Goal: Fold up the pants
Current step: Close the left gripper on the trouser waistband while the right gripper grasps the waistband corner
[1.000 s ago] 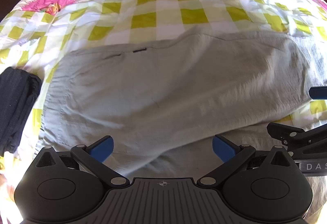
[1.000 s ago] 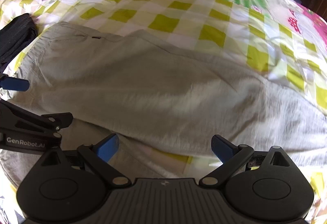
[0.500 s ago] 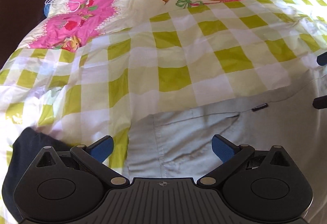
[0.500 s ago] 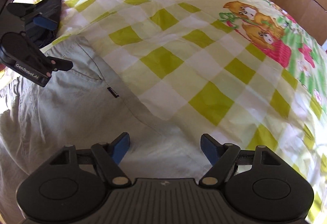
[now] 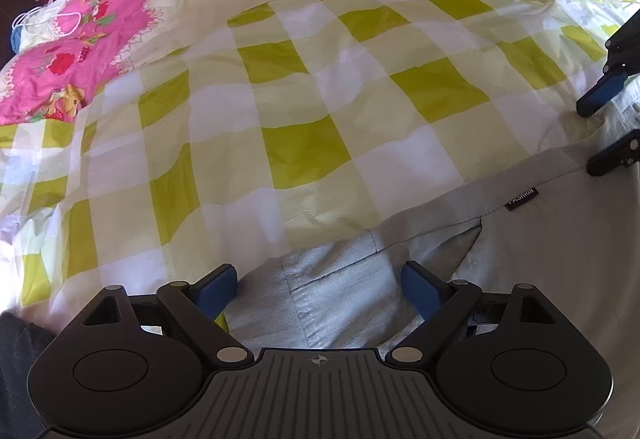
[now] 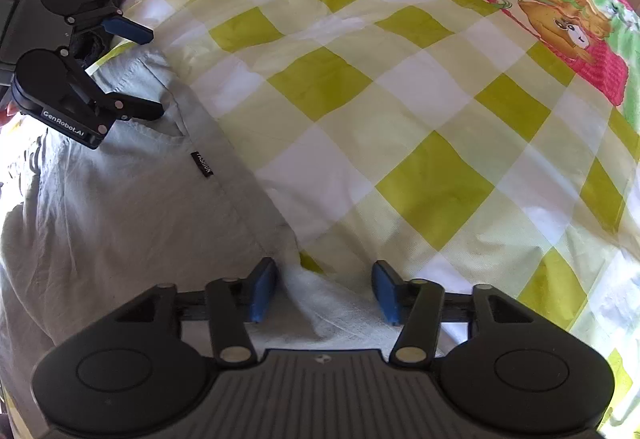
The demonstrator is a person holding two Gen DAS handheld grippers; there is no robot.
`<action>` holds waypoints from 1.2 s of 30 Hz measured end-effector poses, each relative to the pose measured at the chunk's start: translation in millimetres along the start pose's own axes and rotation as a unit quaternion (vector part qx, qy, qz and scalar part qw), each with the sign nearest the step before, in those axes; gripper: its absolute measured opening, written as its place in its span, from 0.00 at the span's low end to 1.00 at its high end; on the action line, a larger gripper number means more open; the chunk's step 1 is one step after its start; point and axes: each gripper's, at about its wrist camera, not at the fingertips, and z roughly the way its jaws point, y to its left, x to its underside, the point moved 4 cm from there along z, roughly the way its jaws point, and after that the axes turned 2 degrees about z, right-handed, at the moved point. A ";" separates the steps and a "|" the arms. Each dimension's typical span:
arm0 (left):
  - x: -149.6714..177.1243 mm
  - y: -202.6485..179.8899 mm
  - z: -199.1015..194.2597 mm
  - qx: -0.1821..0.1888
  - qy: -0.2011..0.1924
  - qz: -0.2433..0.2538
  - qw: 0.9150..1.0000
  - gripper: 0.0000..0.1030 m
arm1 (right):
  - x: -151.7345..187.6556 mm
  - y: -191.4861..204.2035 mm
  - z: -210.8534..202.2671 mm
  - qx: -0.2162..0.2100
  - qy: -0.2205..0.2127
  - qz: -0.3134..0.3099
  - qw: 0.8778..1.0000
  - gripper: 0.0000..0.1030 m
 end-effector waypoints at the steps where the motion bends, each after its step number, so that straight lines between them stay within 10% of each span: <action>1: -0.7 0.9 0.6 0.001 0.002 0.002 1.000 0.82 | -1.0 -0.7 -1.3 -0.003 0.002 0.002 1.000 0.43; 3: -1.7 1.3 -0.1 0.011 0.008 0.001 1.000 0.64 | -2.2 -1.4 -4.3 -0.013 0.009 0.013 1.000 0.23; 6: -3.7 -3.0 -3.5 -0.004 0.018 0.018 1.000 0.30 | -0.9 -0.1 -8.9 -0.024 0.015 0.031 0.999 0.19; 10: -3.3 -4.9 -8.8 -0.018 0.018 0.026 0.999 0.17 | -0.7 7.1 -23.6 -0.022 0.000 0.023 1.000 0.18; 36: 51.6 -35.1 -147.2 -0.045 -0.032 -0.036 0.998 0.10 | 60.0 99.0 -139.4 -0.039 -0.023 0.020 0.999 0.18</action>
